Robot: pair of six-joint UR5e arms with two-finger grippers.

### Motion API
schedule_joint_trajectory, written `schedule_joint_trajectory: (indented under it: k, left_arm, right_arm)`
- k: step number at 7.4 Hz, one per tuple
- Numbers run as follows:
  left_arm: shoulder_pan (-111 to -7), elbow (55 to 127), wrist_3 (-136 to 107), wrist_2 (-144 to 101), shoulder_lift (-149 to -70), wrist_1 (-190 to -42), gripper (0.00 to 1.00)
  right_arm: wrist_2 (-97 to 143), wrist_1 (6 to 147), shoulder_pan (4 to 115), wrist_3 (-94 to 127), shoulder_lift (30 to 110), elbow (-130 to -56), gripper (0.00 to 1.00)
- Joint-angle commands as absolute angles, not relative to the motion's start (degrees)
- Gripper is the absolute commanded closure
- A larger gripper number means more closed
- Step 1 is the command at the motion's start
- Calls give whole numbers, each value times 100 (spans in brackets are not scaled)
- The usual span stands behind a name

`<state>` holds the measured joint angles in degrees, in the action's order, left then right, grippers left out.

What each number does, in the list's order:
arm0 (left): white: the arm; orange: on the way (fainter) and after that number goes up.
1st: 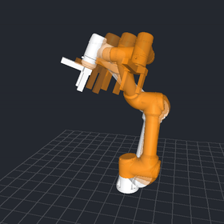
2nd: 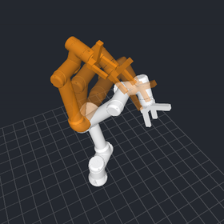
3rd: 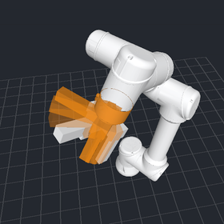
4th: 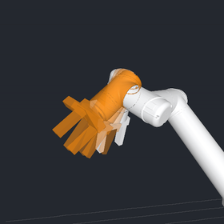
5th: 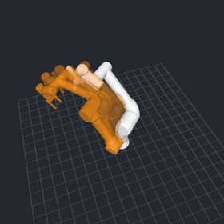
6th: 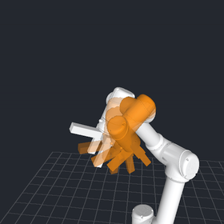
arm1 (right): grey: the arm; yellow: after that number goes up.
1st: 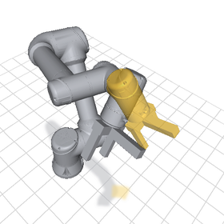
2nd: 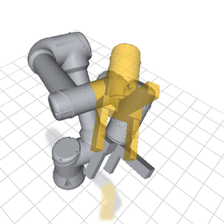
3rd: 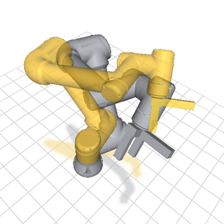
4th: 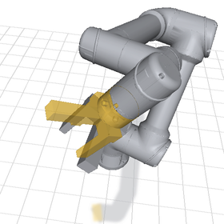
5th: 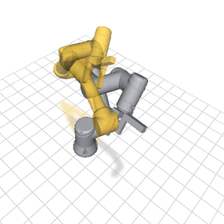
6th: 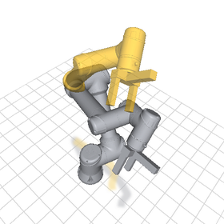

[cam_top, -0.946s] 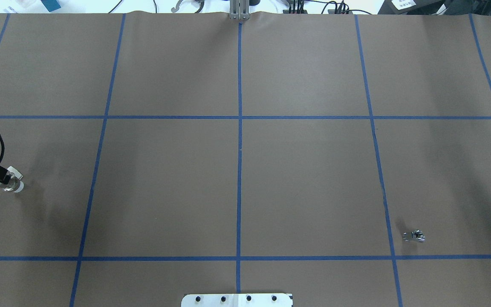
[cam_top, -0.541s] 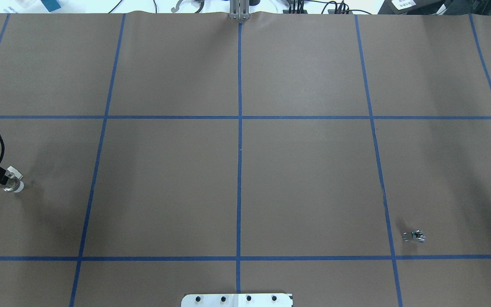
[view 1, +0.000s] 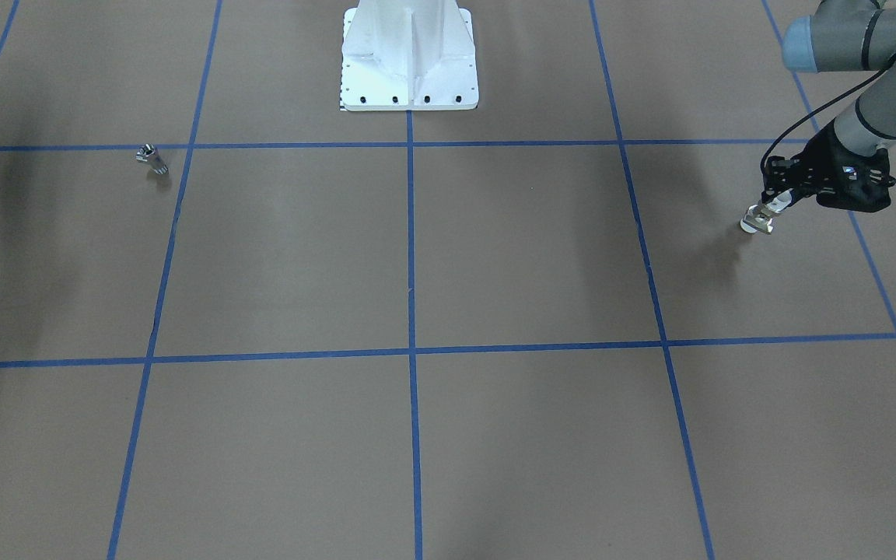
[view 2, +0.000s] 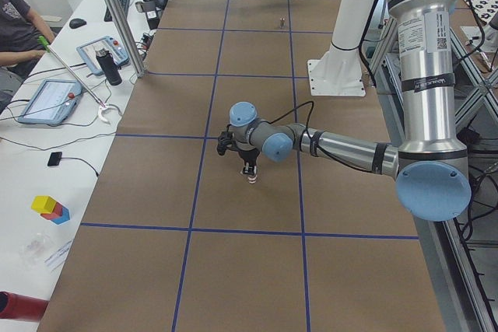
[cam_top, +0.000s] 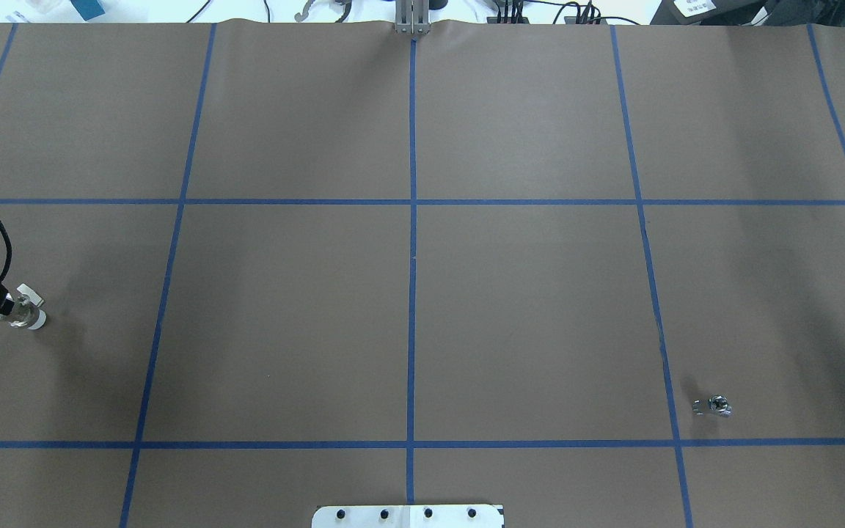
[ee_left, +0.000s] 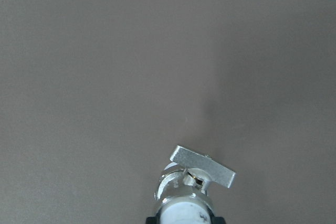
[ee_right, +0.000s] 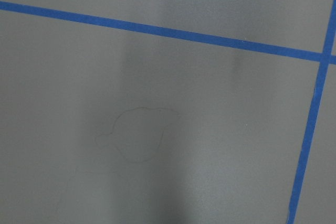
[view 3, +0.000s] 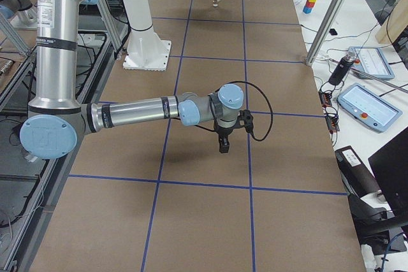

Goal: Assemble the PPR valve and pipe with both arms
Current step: 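Lift the white valve with the left gripper toward the table center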

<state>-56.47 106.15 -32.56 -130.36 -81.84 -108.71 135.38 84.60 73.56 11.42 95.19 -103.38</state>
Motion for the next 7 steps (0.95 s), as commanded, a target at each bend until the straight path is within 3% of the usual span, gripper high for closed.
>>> schedule_joint_trajectory:
  k: [1, 3, 5, 6, 7]
  left_arm:
    - [-5660, 11018, -3443, -13175, -8462, -10235, 100]
    - [-5547, 11346, -4660, -13175, -9478, -9599, 100]
    - [-4471, 11294, -6101, -12983, -10541, -9371, 100]
    - [-3952, 11068, -6569, -12485, -11617, -8499, 100]
    - [-3720, 10404, -6635, -12211, -12794, -7829, 100]
  right_arm:
    - [13544, 8455, 7365, 1143, 9519, -10336, 0]
    - [13544, 8455, 7356, 1143, 9519, -10345, 0]
    - [13535, 8455, 7357, 1143, 9519, -10345, 0]
    - [13535, 8455, 7356, 1143, 9527, -10345, 0]
    - [13535, 8455, 7365, 1143, 9527, -10336, 0]
